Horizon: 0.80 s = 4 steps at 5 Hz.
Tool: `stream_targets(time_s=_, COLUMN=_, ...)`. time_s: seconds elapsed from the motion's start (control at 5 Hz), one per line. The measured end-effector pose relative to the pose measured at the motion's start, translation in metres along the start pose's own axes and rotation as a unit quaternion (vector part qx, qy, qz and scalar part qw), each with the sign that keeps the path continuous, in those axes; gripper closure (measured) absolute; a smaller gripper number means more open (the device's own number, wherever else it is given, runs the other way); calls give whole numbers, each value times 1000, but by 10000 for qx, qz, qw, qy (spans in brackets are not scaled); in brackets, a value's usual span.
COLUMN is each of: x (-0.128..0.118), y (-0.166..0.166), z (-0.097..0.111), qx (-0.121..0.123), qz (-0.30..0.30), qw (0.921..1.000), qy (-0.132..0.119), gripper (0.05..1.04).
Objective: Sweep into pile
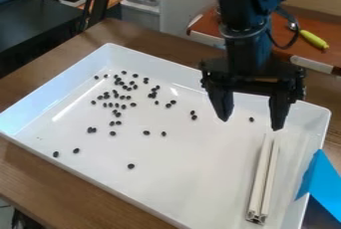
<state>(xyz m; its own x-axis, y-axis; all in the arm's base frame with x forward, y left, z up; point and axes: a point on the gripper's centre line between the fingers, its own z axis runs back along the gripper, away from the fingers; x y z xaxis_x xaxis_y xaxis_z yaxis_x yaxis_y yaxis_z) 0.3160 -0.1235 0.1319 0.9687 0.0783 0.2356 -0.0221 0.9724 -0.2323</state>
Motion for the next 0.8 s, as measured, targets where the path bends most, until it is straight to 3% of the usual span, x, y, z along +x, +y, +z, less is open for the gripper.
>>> stream_targets(time_s=0.2, x=-2, y=2, z=-9, qx=48, qz=35, qw=9999, qy=112, gripper=83)
stream_targets(time_s=0.8, x=0, y=4, z=-48, qx=372, qz=288, qw=9989, qy=-85, gripper=83)
